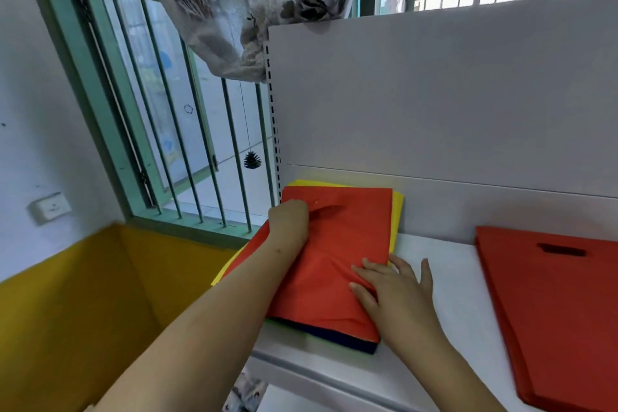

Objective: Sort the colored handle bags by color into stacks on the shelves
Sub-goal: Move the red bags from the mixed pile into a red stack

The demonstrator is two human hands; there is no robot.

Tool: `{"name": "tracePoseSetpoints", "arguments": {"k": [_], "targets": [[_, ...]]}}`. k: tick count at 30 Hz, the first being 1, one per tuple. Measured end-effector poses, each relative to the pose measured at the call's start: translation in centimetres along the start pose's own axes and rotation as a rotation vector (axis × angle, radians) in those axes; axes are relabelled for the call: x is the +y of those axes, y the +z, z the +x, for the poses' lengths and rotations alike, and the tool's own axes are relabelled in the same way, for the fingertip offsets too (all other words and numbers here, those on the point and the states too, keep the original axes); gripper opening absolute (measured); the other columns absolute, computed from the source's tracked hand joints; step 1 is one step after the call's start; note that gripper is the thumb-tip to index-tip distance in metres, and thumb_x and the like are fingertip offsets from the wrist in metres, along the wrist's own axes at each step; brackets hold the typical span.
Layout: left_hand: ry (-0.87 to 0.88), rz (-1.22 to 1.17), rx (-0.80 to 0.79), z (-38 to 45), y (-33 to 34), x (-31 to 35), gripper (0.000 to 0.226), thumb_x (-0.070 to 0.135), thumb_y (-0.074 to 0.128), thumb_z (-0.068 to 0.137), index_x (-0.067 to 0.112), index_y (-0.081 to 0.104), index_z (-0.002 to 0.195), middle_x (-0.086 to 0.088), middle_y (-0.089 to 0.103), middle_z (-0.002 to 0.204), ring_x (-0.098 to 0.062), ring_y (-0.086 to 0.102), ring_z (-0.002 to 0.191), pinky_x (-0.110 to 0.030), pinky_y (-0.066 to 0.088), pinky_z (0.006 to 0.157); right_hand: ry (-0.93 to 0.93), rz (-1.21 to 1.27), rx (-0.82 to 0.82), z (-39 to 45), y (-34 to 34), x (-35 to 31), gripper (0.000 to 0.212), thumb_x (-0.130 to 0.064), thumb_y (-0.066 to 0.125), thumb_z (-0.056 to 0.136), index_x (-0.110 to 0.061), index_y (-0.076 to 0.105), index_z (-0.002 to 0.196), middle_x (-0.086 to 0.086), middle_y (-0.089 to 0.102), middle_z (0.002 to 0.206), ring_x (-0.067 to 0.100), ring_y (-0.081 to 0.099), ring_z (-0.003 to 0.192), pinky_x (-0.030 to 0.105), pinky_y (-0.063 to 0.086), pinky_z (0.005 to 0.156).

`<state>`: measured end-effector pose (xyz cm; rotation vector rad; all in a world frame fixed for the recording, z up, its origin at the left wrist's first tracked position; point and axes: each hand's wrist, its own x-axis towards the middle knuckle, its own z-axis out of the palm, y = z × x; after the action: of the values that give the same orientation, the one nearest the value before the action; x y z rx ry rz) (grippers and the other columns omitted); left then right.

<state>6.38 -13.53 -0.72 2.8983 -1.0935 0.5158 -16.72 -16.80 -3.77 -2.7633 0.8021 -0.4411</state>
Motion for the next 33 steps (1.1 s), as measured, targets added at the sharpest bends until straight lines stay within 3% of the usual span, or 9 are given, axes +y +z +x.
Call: {"name": "tracePoseSetpoints", "arguments": {"k": [2,4,7,11,14,21,26,29,33], "targets": [[-0.002,0.012,-0.005,0.2,-1.0,0.1,0.024,0.003,0.050,0.091,0.012,0.062,0.109,-0.007,0.065,0.111,-0.027,0.064,0.103,-0.034,0.044,0.076,0.002,0.021,0.001,0.1,-0.4,0.2,0.071,-0.070,0.002,0.082,-0.051,0.048,0.133,-0.021,0.040,0.147,0.012,0.019,0.145,0.045,-0.011,0.115],[0.007,-0.054,0.012,0.8,-2.1,-0.1,0.019,0.014,0.055,0.090,0.013,0.062,0.108,-0.006,0.065,0.111,-0.027,0.064,0.103,-0.033,0.044,0.075,0.004,0.132,0.029,0.1,-1.1,1.3,0.038,-0.052,0.032,0.100,-0.046,0.055,0.130,-0.009,0.035,0.154,0.017,0.028,0.142,0.040,0.012,0.120],[0.097,-0.215,0.050,1.6,-4.0,0.8,0.028,0.030,0.060,0.085,0.011,0.056,0.106,-0.011,0.063,0.109,-0.029,0.060,0.101,-0.033,0.041,0.072,0.064,0.377,0.144,-1.1,-3.3,4.1,0.032,-0.031,0.049,0.100,-0.035,0.060,0.130,0.003,0.035,0.154,0.019,0.042,0.136,0.022,0.028,0.111],[0.212,-0.409,0.094,1.9,-6.5,6.1,0.026,0.032,0.055,0.086,0.011,0.049,0.100,-0.015,0.064,0.104,-0.034,0.059,0.097,-0.036,0.039,0.068,0.175,0.433,0.322,-3.7,-7.0,8.7,0.030,-0.021,0.061,0.094,-0.026,0.066,0.123,0.001,0.066,0.125,0.015,0.059,0.117,0.002,0.030,0.086],[0.300,-0.513,0.085,1.3,-7.8,11.6,0.027,0.030,0.055,0.087,0.010,0.048,0.102,-0.015,0.063,0.105,-0.035,0.059,0.099,-0.039,0.043,0.072,0.262,0.417,0.393,-6.5,-9.8,12.3,0.030,-0.023,0.065,0.091,-0.028,0.068,0.121,-0.008,0.066,0.122,0.005,0.056,0.114,0.006,0.030,0.088],[0.533,-0.674,0.061,-0.7,-7.6,24.2,0.024,0.019,0.061,0.082,0.009,0.048,0.099,-0.014,0.057,0.100,-0.034,0.056,0.094,-0.036,0.039,0.069,0.615,0.229,0.539,-13.1,-12.6,21.6,0.044,-0.015,0.070,0.086,-0.021,0.062,0.128,0.003,0.064,0.127,0.022,0.057,0.119,0.019,0.035,0.097],[0.528,-0.612,0.022,-3.6,-2.2,30.3,0.032,0.025,0.060,0.084,0.011,0.054,0.112,-0.015,0.044,0.121,-0.036,0.043,0.113,-0.043,0.047,0.087,0.883,-0.035,0.442,-16.4,-9.4,25.5,0.040,-0.037,0.053,0.093,-0.027,0.058,0.131,0.004,0.060,0.124,0.027,0.055,0.111,0.036,0.045,0.091],[0.445,-0.616,-0.082,-5.5,0.9,31.5,0.043,0.029,0.056,0.088,0.013,0.049,0.128,-0.020,0.037,0.131,-0.042,0.038,0.120,-0.046,0.044,0.095,0.883,-0.003,0.502,-17.3,-7.3,26.0,0.041,-0.039,0.042,0.096,-0.026,0.058,0.131,-0.001,0.064,0.120,0.023,0.057,0.108,0.038,0.046,0.090],[0.473,-0.783,-0.055,-5.1,1.3,32.6,0.043,0.019,0.060,0.086,0.002,0.054,0.125,-0.030,0.029,0.142,-0.043,0.028,0.135,-0.043,0.033,0.111,0.826,0.188,0.685,-17.5,-7.4,25.9,0.038,-0.035,0.044,0.098,-0.019,0.059,0.129,-0.005,0.063,0.121,0.018,0.058,0.110,0.033,0.046,0.096]]}}
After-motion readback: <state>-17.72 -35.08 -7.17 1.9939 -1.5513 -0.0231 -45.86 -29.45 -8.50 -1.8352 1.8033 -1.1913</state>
